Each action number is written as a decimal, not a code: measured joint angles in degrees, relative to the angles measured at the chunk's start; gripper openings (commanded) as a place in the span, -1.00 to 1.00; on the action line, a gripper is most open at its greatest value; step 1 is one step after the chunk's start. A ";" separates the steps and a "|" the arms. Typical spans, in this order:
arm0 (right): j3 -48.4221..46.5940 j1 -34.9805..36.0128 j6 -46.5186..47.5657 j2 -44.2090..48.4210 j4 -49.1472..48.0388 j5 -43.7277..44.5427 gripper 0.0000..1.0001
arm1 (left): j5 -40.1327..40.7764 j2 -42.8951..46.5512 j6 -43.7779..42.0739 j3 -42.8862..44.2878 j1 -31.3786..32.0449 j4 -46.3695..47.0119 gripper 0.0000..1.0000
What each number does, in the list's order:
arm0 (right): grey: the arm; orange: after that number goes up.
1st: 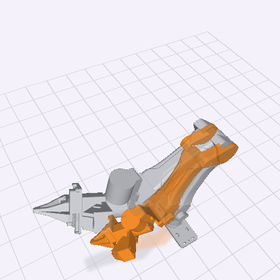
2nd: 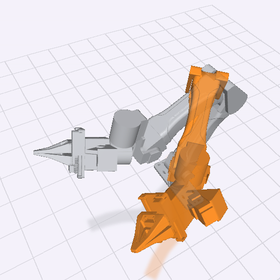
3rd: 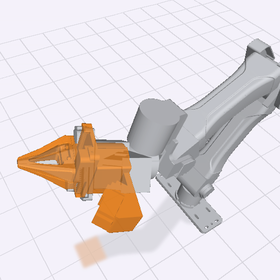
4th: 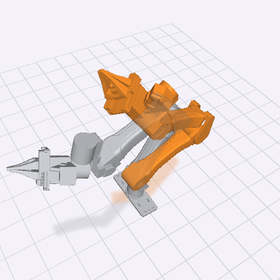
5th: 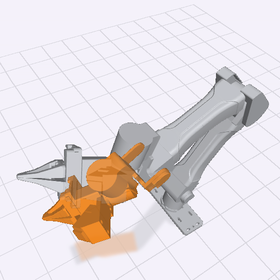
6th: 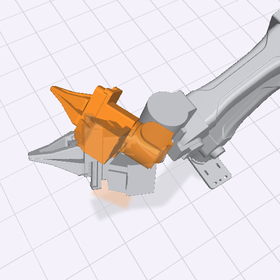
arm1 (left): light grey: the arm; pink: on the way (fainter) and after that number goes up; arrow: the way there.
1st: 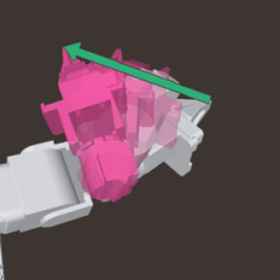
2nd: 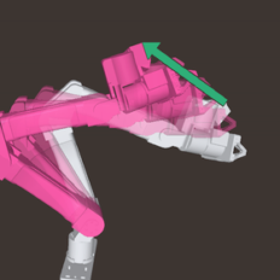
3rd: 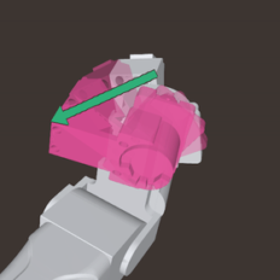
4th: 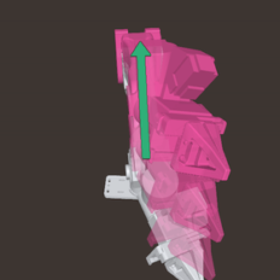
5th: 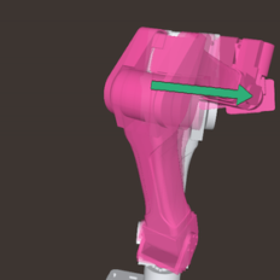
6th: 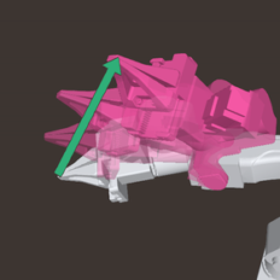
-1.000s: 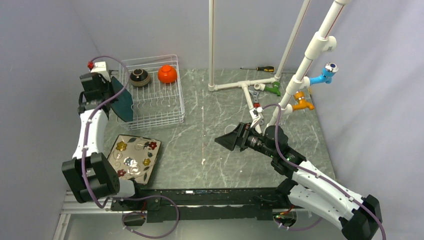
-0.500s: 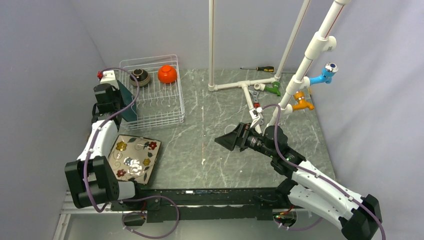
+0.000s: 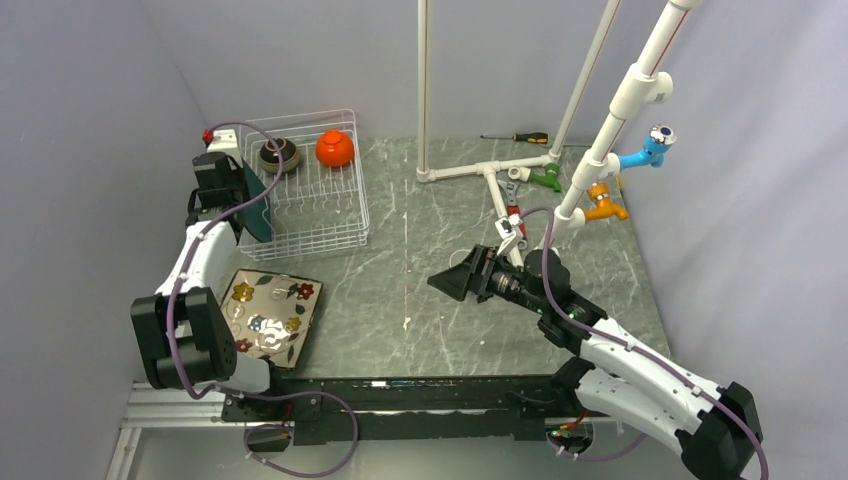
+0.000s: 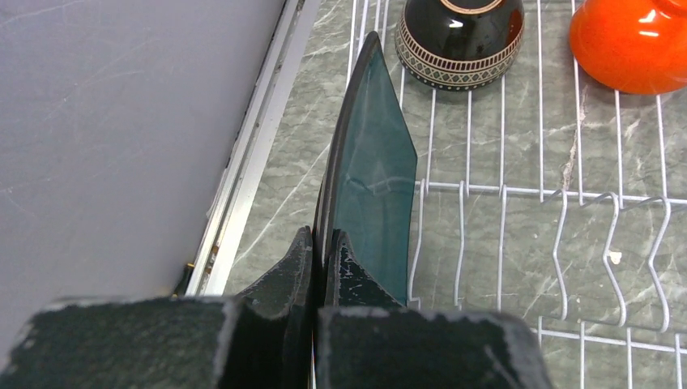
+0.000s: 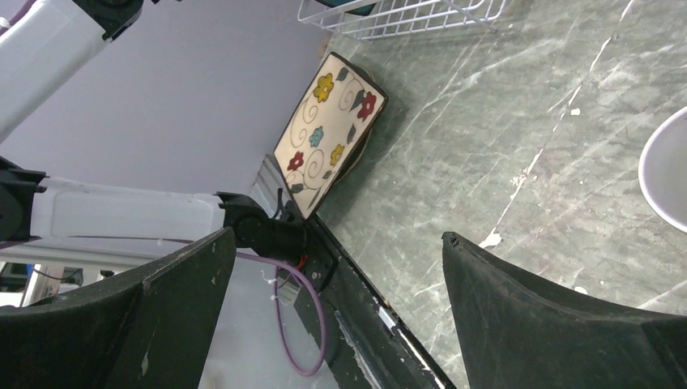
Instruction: Load the mixed dishes into the dish rack
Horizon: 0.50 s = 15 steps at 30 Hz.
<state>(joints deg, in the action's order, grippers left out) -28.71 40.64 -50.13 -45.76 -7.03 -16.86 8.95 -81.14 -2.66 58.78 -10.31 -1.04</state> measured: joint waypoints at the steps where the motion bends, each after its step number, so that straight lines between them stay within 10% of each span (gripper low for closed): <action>1: 0.00 -0.04 0.00 -0.09 0.02 0.00 0.99 | -0.02 -0.33 -0.15 0.50 0.00 -0.50 -1.00; 15: 0.11 -0.44 -0.02 -1.62 -1.22 -0.22 0.99 | -0.55 -1.20 0.15 0.70 0.00 -0.46 -1.00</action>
<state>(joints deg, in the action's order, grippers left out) -28.60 40.21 -50.15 -47.37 -8.25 -17.08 8.40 -82.35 -2.50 59.48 -10.31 -1.50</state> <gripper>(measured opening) 0.993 0.041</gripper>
